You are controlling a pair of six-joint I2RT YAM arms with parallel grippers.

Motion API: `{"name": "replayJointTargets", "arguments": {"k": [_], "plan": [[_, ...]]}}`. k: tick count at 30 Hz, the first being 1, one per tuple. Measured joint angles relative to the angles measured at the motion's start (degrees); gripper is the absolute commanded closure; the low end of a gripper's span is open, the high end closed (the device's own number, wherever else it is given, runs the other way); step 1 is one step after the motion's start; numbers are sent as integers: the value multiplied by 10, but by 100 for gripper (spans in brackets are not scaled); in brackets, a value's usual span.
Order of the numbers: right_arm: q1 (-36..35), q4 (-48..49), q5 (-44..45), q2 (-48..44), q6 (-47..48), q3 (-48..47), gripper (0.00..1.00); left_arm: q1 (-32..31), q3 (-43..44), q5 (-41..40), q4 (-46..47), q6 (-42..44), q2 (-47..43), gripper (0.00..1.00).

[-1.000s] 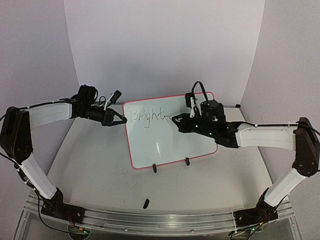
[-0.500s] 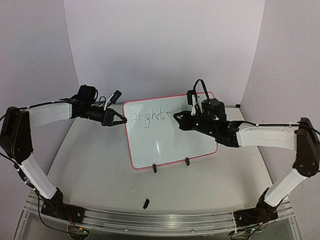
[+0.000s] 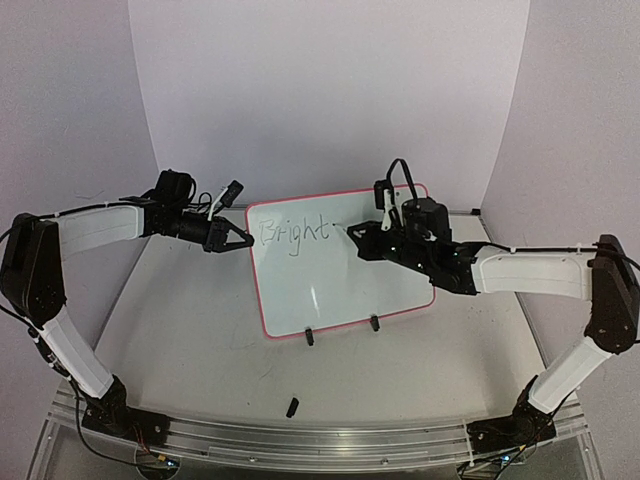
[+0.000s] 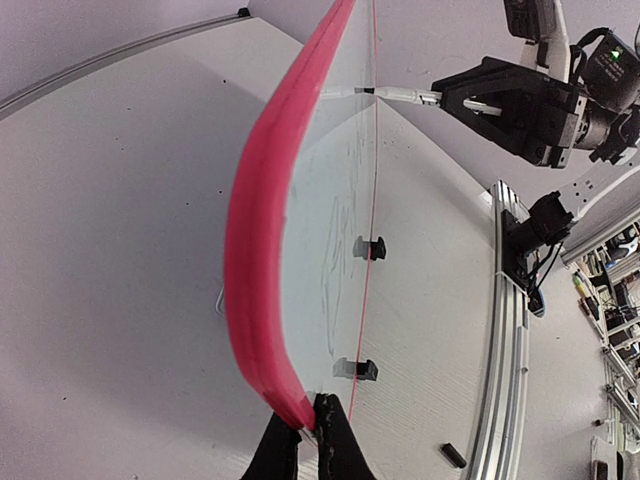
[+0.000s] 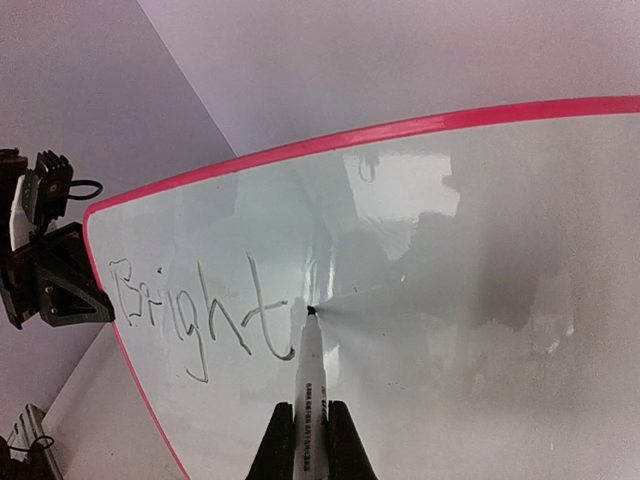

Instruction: Write a sentence on the whiteboard

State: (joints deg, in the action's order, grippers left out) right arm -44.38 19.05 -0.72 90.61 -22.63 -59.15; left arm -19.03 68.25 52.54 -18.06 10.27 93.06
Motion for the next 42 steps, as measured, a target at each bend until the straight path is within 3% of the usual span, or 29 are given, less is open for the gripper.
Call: {"name": "replayJointTargets", "arguments": {"k": [18, 42], "plan": [[-3, 16, -9, 0, -21, 33, 100, 0, 0, -3, 0, -2, 0, 100], [-3, 49, 50, 4, -15, 19, 100, 0, 0, -3, 0, -2, 0, 100]]}}
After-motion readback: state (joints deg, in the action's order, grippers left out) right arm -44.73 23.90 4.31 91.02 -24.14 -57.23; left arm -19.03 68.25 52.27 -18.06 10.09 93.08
